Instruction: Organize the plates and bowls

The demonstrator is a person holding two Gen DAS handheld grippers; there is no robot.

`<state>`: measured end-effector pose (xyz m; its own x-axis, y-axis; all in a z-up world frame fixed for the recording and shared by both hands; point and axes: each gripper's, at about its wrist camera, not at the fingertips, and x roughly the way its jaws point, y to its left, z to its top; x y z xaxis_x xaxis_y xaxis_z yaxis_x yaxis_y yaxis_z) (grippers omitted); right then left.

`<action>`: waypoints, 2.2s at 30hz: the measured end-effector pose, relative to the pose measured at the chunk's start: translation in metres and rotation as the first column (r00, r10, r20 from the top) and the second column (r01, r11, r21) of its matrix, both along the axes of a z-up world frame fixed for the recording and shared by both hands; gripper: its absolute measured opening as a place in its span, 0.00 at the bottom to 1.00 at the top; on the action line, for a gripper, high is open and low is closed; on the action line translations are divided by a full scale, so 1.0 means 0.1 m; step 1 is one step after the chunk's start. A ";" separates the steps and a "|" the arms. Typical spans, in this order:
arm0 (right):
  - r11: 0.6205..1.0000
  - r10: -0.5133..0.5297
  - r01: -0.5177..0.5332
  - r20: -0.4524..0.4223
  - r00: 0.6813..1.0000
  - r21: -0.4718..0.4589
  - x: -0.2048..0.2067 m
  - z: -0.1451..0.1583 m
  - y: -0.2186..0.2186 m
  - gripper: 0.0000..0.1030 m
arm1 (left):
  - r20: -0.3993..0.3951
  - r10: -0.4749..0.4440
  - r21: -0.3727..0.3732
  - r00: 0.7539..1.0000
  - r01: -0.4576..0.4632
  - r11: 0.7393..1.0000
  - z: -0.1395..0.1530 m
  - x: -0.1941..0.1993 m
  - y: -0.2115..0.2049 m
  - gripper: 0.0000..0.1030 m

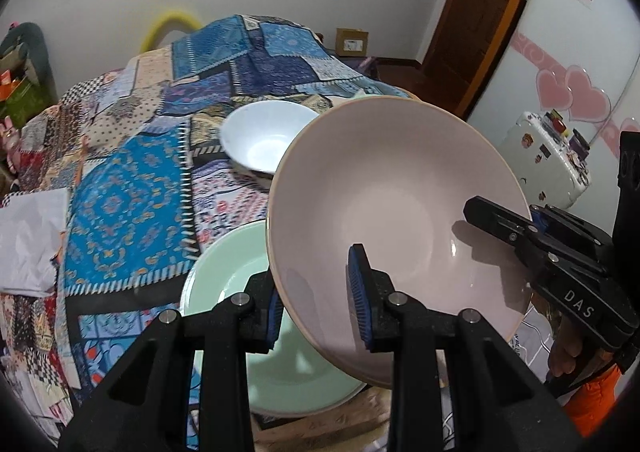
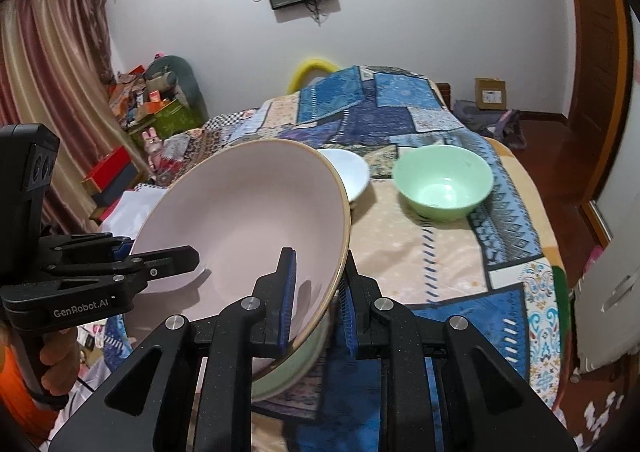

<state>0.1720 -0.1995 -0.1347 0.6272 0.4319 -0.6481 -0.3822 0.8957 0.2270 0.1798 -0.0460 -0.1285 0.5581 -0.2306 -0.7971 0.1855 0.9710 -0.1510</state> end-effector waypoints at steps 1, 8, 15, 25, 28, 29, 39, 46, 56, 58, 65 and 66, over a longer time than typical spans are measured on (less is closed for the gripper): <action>1.000 0.008 -0.008 0.001 1.000 0.000 -0.01 0.00 0.04 0.18 | 0.003 0.007 -0.001 1.000 -0.007 1.000 0.02 -0.03 0.05 0.29; 0.998 0.060 -0.060 0.011 0.998 0.000 -0.06 0.03 0.35 0.18 | 0.021 0.061 -0.004 0.998 -0.061 0.998 0.08 -0.18 0.39 0.29; 0.993 0.115 -0.115 0.014 0.993 -0.009 -0.13 0.05 0.66 0.18 | 0.040 0.114 0.001 0.993 -0.114 0.994 0.15 -0.37 0.74 0.29; 0.982 0.190 -0.190 0.008 0.982 -0.011 -0.21 0.04 1.09 0.18 | 0.048 0.181 0.034 0.982 -0.183 0.983 0.15 -0.59 1.18 0.29; 0.975 0.223 -0.223 0.000 0.975 -0.007 -0.23 0.02 1.22 0.18 | 0.044 0.210 0.040 0.977 -0.212 0.976 0.13 -0.64 1.34 0.29; 0.972 0.233 -0.233 0.000 0.972 -0.008 -0.24 0.02 1.26 0.18 | 0.041 0.224 0.043 0.974 -0.225 0.973 0.12 -0.66 1.40 0.29; 0.936 0.344 -0.342 0.013 0.939 -0.087 -0.24 -0.19 1.93 0.13 | 0.124 0.183 0.079 0.975 -0.194 0.978 0.17 -0.82 1.52 0.25; 0.941 0.328 -0.334 -0.108 0.939 -0.047 -0.05 -0.60 1.85 0.13 | -0.049 0.316 0.052 0.948 -0.313 0.948 -0.49 -0.69 2.03 0.25; 0.943 0.320 -0.328 -0.123 0.939 -0.050 0.06 -0.61 1.82 0.13 | -0.082 0.365 -0.006 0.927 -0.367 0.930 -0.63 -0.75 2.34 0.29; 0.940 0.330 -0.338 -0.139 0.934 -0.045 0.06 -0.65 1.85 0.14 | -0.092 0.379 0.001 0.921 -0.381 0.925 -0.66 -0.75 2.38 0.31; 0.933 0.340 -0.354 -0.171 0.925 -0.059 0.05 -0.76 1.91 0.26 | -0.103 0.393 0.011 0.914 -0.394 0.919 -0.73 -0.80 2.46 0.48; 0.933 0.340 -0.355 -0.179 0.923 -0.059 0.06 -0.78 1.92 0.26 | -0.109 0.391 0.011 0.914 -0.393 0.920 -0.75 -0.80 2.47 0.48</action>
